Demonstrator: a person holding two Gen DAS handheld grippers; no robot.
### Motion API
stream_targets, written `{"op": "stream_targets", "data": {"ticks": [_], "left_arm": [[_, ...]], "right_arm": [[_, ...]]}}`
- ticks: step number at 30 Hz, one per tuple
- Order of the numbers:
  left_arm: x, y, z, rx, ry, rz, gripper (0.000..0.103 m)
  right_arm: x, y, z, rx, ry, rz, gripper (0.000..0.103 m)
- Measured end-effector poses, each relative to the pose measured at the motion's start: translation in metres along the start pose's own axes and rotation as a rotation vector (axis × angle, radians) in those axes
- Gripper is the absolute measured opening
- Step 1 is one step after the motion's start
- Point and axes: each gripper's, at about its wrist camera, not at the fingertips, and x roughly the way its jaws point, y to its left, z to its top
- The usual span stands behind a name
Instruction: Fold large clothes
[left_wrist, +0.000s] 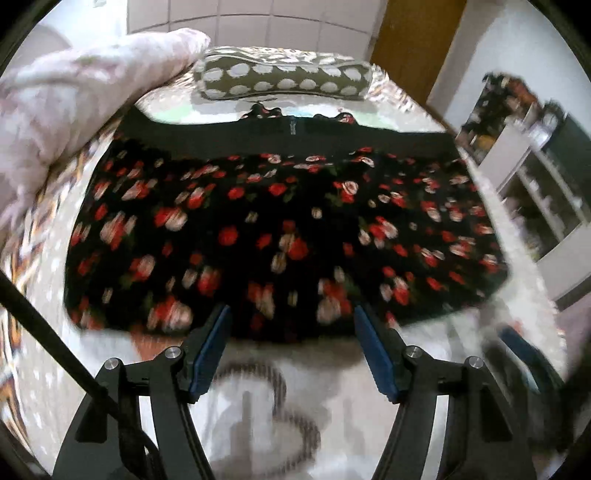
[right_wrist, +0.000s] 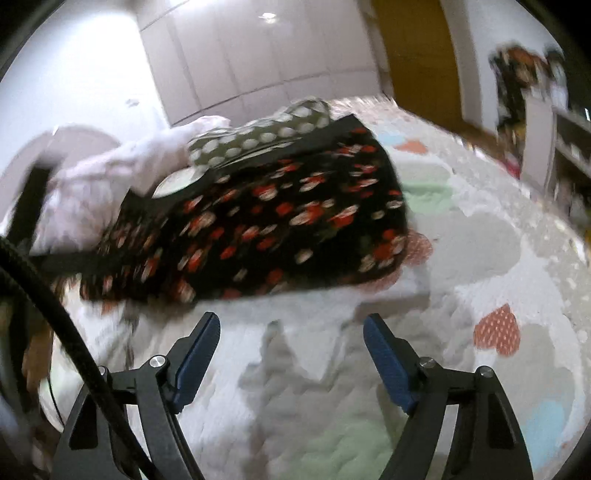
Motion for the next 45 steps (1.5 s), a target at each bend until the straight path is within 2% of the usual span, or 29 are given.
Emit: {"op": "stream_targets", "data": {"ticks": [3, 5, 8, 10, 12, 13, 14, 15, 17, 19, 21, 22, 23, 27, 30, 33, 35, 37, 39, 41, 45], "left_arm": [[-0.022, 0.015, -0.025, -0.042, -0.005, -0.038, 0.068], [-0.038, 0.030, -0.044, -0.057, -0.015, -0.024, 0.068], [-0.056, 0.051, -0.063, -0.079, -0.044, 0.006, 0.068], [-0.067, 0.072, -0.076, -0.126, -0.057, 0.018, 0.068], [-0.077, 0.095, -0.086, -0.176, -0.066, 0.019, 0.068], [-0.081, 0.102, -0.089, -0.191, -0.073, 0.026, 0.068], [-0.086, 0.111, -0.093, -0.205, -0.085, 0.042, 0.068], [-0.092, 0.119, -0.096, -0.213, -0.099, 0.059, 0.068], [-0.104, 0.135, -0.103, -0.225, -0.130, 0.085, 0.068], [-0.116, 0.155, -0.109, -0.246, -0.168, 0.100, 0.068], [-0.124, 0.170, -0.114, -0.269, -0.200, 0.085, 0.068], [-0.129, 0.179, -0.118, -0.283, -0.217, 0.078, 0.068], [-0.134, 0.189, -0.123, -0.295, -0.235, 0.075, 0.068], [-0.147, 0.212, -0.136, -0.328, -0.266, 0.098, 0.068], [-0.157, 0.235, -0.151, -0.363, -0.277, 0.137, 0.068], [-0.167, 0.258, -0.168, -0.412, -0.280, 0.164, 0.068], [-0.172, 0.269, -0.176, -0.436, -0.283, 0.178, 0.068], [-0.174, 0.279, -0.181, -0.454, -0.283, 0.199, 0.068], [-0.171, 0.283, -0.180, -0.462, -0.279, 0.204, 0.068], [-0.167, 0.282, -0.173, -0.459, -0.274, 0.184, 0.068], [-0.159, 0.260, -0.137, -0.397, -0.288, 0.101, 0.068]], "right_arm": [[0.028, -0.033, 0.020, 0.189, 0.047, 0.110, 0.081], [0.047, -0.049, 0.027, 0.292, 0.058, 0.144, 0.075], [0.071, -0.068, 0.034, 0.460, 0.043, 0.211, 0.073], [0.082, -0.072, 0.042, 0.520, 0.028, 0.230, 0.073], [0.091, -0.072, 0.050, 0.545, 0.017, 0.213, 0.072], [0.094, -0.071, 0.053, 0.552, 0.018, 0.200, 0.068], [0.096, -0.071, 0.054, 0.561, 0.024, 0.186, 0.043], [0.100, -0.074, 0.058, 0.581, 0.041, 0.195, 0.034], [0.102, -0.073, 0.071, 0.589, 0.068, 0.167, 0.029], [0.095, -0.054, 0.090, 0.494, 0.064, 0.092, 0.027], [0.082, -0.003, 0.121, 0.269, 0.022, -0.021, 0.025], [0.077, 0.023, 0.131, 0.177, 0.006, -0.051, 0.025], [0.075, 0.065, 0.145, 0.051, -0.014, -0.069, 0.024], [0.087, 0.192, 0.153, -0.240, -0.035, -0.016, 0.022], [0.124, 0.282, 0.123, -0.426, 0.029, 0.066, 0.022], [0.165, 0.337, 0.073, -0.578, 0.119, 0.132, 0.021], [0.193, 0.362, 0.040, -0.682, 0.192, 0.139, 0.022], [0.201, 0.370, 0.025, -0.725, 0.181, 0.112, 0.024], [0.200, 0.366, 0.030, -0.682, 0.169, 0.143, 0.038], [0.194, 0.364, 0.039, -0.653, 0.180, 0.195, 0.046], [0.159, 0.351, 0.045, -0.589, 0.190, 0.314, 0.049]]}}
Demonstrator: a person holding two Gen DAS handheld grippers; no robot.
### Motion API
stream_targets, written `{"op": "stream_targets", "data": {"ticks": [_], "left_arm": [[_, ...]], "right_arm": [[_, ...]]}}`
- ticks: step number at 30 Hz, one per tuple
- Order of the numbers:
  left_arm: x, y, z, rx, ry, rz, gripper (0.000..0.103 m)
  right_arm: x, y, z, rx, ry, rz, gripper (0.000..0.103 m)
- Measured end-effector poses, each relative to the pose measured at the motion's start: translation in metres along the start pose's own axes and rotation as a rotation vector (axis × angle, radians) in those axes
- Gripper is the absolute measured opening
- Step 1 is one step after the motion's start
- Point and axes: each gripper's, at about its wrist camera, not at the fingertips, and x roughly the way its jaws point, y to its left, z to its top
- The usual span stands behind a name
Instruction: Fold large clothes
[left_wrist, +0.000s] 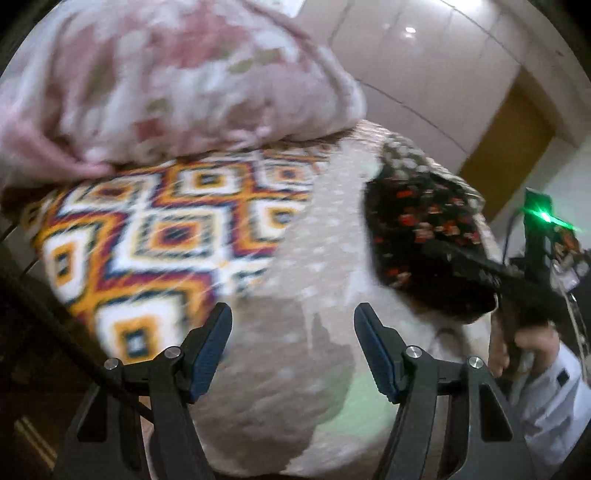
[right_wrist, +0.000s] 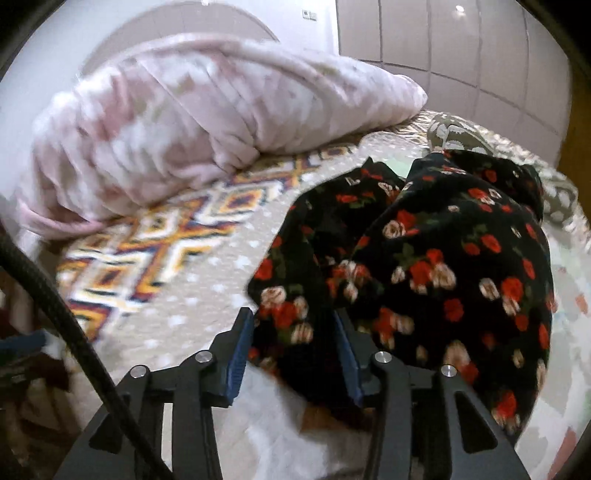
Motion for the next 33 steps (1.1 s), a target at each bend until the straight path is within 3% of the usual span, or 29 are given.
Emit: {"op": "stream_targets", "data": {"ticks": [5, 9, 12, 15, 16, 17, 18, 19, 22, 24, 25, 26, 27, 28, 30, 33], "left_arm": [[0.025, -0.065, 0.041, 0.104, 0.009, -0.120, 0.071], [0.073, -0.131, 0.082, 0.224, 0.038, -0.185, 0.075], [0.138, -0.174, 0.104, 0.278, 0.140, -0.224, 0.075], [0.202, -0.199, 0.111, 0.300, 0.254, -0.202, 0.074], [0.222, -0.204, 0.110, 0.277, 0.308, -0.197, 0.066], [0.232, -0.206, 0.110, 0.250, 0.341, -0.216, 0.034], [0.239, -0.210, 0.109, 0.216, 0.377, -0.256, 0.015], [0.240, -0.214, 0.109, 0.193, 0.401, -0.261, 0.011], [0.199, -0.218, 0.126, 0.246, 0.287, -0.274, 0.010], [0.174, -0.199, 0.139, 0.216, 0.252, -0.306, 0.010], [0.167, -0.187, 0.142, 0.211, 0.230, -0.281, 0.010], [0.167, -0.178, 0.142, 0.222, 0.212, -0.223, 0.010], [0.173, -0.169, 0.139, 0.224, 0.217, -0.171, 0.010], [0.186, -0.158, 0.133, 0.211, 0.250, -0.138, 0.010], [0.207, -0.141, 0.119, 0.170, 0.291, -0.125, 0.011], [0.215, -0.132, 0.108, 0.122, 0.270, -0.182, 0.013]], "right_arm": [[-0.066, -0.018, -0.045, 0.118, -0.057, 0.095, 0.055], [-0.097, -0.050, -0.080, 0.222, -0.078, 0.076, 0.055], [-0.112, -0.068, -0.102, 0.275, -0.084, 0.049, 0.055], [-0.119, -0.082, -0.117, 0.311, -0.080, 0.036, 0.055], [-0.121, -0.085, -0.121, 0.317, -0.077, 0.031, 0.055], [-0.122, -0.090, -0.126, 0.329, -0.075, 0.022, 0.055], [-0.124, -0.094, -0.129, 0.337, -0.073, 0.017, 0.055], [-0.125, -0.097, -0.132, 0.344, -0.071, 0.011, 0.055], [-0.129, -0.110, -0.132, 0.363, -0.079, -0.007, 0.055], [-0.136, -0.120, -0.130, 0.384, -0.105, -0.009, 0.055], [-0.139, -0.123, -0.127, 0.394, -0.117, -0.003, 0.055], [-0.140, -0.128, -0.124, 0.412, -0.130, 0.011, 0.060], [-0.137, -0.136, -0.119, 0.442, -0.141, 0.030, 0.072], [-0.134, -0.140, -0.115, 0.459, -0.145, 0.042, 0.077], [-0.119, -0.154, -0.101, 0.512, -0.164, 0.068, 0.082], [-0.079, -0.175, -0.074, 0.612, -0.126, 0.153, 0.086]]}}
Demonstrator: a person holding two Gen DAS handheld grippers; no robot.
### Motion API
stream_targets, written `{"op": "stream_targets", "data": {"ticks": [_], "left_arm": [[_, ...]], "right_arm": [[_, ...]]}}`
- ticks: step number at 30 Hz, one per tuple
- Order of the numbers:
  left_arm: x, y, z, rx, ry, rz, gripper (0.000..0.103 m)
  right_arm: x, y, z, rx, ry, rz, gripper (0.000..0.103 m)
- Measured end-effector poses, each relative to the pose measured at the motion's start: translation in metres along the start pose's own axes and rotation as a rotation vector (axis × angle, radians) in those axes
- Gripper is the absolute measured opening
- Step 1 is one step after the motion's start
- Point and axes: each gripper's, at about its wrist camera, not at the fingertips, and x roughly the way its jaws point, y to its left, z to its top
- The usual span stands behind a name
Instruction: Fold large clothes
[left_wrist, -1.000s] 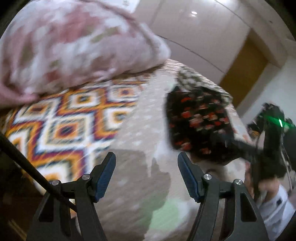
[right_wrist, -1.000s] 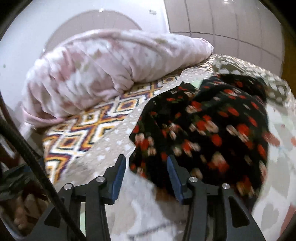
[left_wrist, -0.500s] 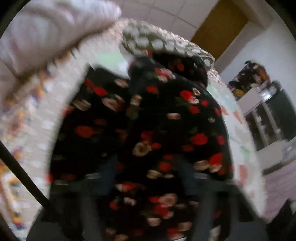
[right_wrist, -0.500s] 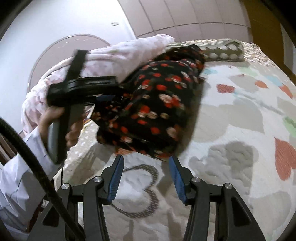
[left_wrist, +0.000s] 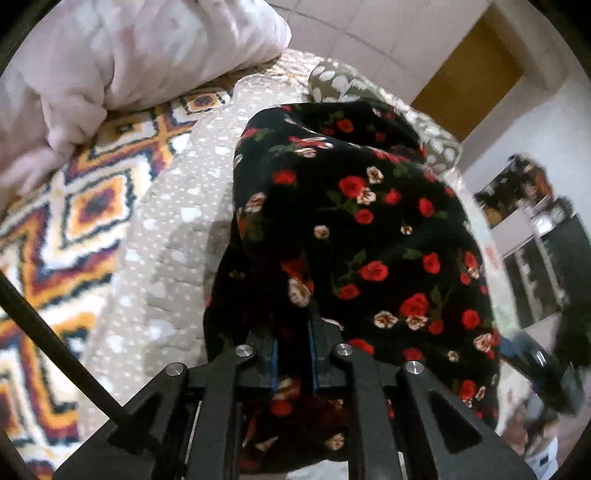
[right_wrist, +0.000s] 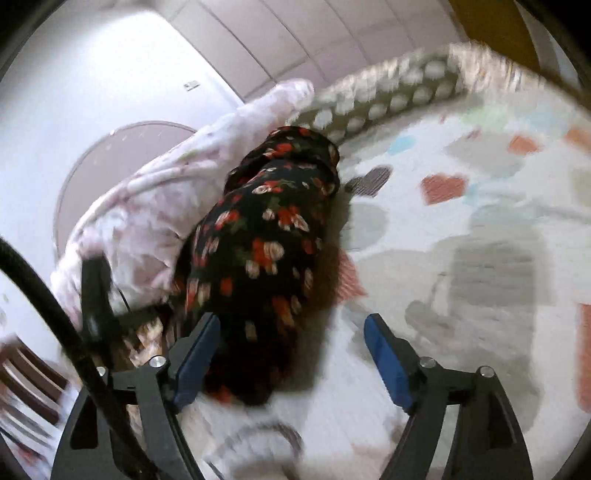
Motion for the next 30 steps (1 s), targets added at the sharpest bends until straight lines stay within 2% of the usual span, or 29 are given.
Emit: {"op": "stream_targets", "data": {"ticks": [4, 7, 8, 9, 10, 12, 15, 18, 20, 22, 24, 25, 27, 30], "left_arm": [[0.003, 0.002, -0.005, 0.018, -0.022, -0.017, 0.016], [0.001, 0.012, -0.013, 0.003, -0.035, -0.035, 0.016], [0.000, 0.016, -0.012, -0.012, -0.037, -0.041, 0.016], [0.001, 0.017, -0.011, -0.028, -0.041, -0.045, 0.016], [-0.001, 0.017, -0.012, -0.045, -0.046, -0.053, 0.016], [-0.002, 0.009, -0.012, -0.061, -0.055, -0.053, 0.016], [-0.001, -0.028, -0.014, -0.007, -0.046, -0.056, 0.015], [0.008, -0.068, -0.021, 0.046, -0.021, -0.124, 0.015], [0.023, -0.088, -0.028, 0.064, 0.014, -0.148, 0.017], [0.041, -0.100, -0.037, 0.073, 0.035, -0.117, 0.027], [0.046, -0.106, -0.043, 0.079, 0.019, -0.104, 0.030], [0.043, -0.108, -0.044, 0.082, 0.019, -0.097, 0.030], [0.030, -0.113, -0.044, 0.101, 0.027, -0.056, 0.030], [-0.003, -0.121, -0.052, 0.147, 0.009, -0.023, 0.029]], "right_arm": [[0.056, -0.002, 0.025, 0.093, 0.078, 0.089, 0.091], [0.091, -0.003, 0.027, 0.130, 0.110, 0.145, 0.097], [0.106, -0.005, 0.024, 0.162, 0.146, 0.151, 0.096], [0.114, -0.009, 0.023, 0.196, 0.169, 0.178, 0.085], [0.117, -0.013, 0.021, 0.227, 0.171, 0.202, 0.079], [0.105, -0.015, 0.025, 0.250, 0.142, 0.244, 0.055], [0.075, -0.012, 0.033, 0.192, 0.112, 0.266, 0.051], [0.030, -0.027, 0.037, 0.174, 0.040, 0.267, 0.050], [0.002, -0.045, 0.032, 0.173, -0.002, 0.233, 0.051], [-0.014, -0.067, 0.022, 0.180, 0.000, 0.151, 0.055], [-0.013, -0.091, 0.006, 0.238, 0.050, 0.075, 0.067], [-0.014, -0.097, 0.001, 0.254, 0.054, 0.057, 0.070], [-0.032, -0.096, -0.002, 0.248, 0.014, 0.042, 0.073], [-0.071, -0.077, 0.008, 0.129, -0.074, -0.042, 0.074]]}}
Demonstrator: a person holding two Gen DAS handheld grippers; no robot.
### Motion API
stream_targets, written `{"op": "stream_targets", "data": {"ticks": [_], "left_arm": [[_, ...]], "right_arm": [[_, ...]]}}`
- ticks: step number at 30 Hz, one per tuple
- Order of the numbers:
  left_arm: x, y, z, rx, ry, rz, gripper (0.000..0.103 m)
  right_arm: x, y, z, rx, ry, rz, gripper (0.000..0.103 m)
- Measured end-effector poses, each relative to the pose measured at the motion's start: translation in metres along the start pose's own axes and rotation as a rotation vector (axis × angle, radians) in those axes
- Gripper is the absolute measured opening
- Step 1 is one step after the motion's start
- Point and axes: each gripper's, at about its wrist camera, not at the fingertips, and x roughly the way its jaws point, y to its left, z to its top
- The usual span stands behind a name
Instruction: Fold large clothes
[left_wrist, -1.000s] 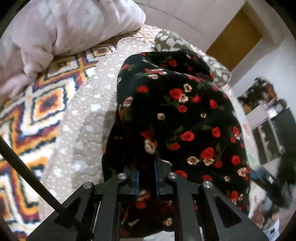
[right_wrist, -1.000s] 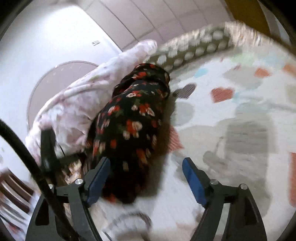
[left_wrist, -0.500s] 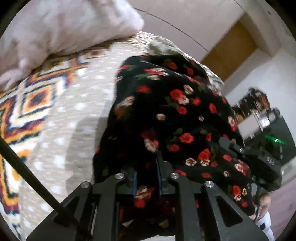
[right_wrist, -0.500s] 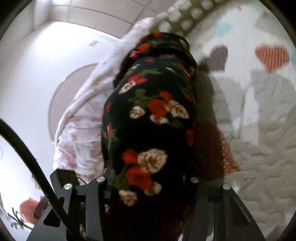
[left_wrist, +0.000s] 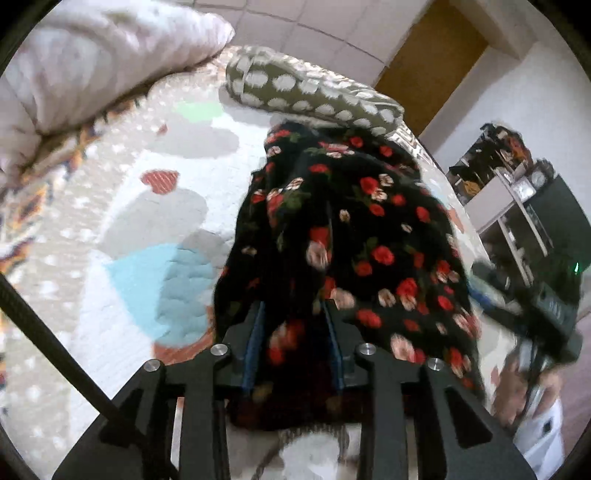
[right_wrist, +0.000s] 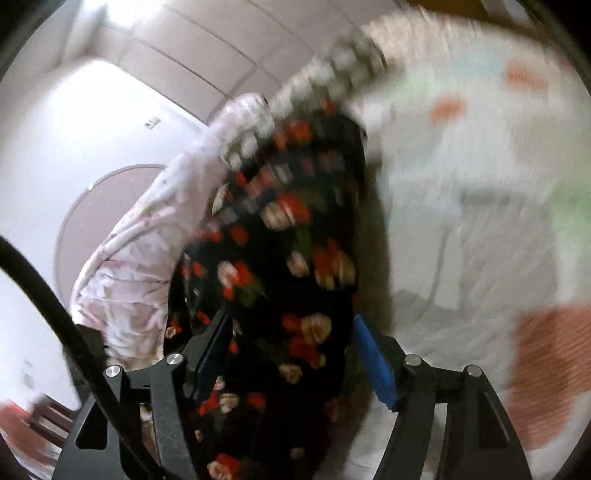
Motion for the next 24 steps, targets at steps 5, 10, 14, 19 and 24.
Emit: {"op": "stream_targets", "data": {"ticks": [5, 10, 14, 19, 24], "left_arm": [[-0.024, -0.026, 0.003, 0.104, -0.091, -0.018, 0.030], [0.033, -0.026, 0.003, 0.124, 0.009, 0.029, 0.032], [0.039, -0.020, -0.009, 0.123, -0.041, 0.017, 0.032], [0.040, -0.012, -0.008, 0.083, -0.066, -0.007, 0.032], [0.021, -0.014, -0.009, 0.066, -0.065, -0.025, 0.032]], "right_arm": [[-0.017, 0.034, 0.031, -0.152, -0.065, -0.138, 0.061], [0.041, 0.061, 0.076, -0.224, 0.005, -0.236, 0.035], [0.117, 0.040, 0.110, -0.239, 0.146, -0.376, 0.035], [0.187, 0.025, 0.134, -0.239, 0.262, -0.504, 0.041], [0.179, 0.040, 0.136, -0.328, 0.259, -0.555, 0.042]]}}
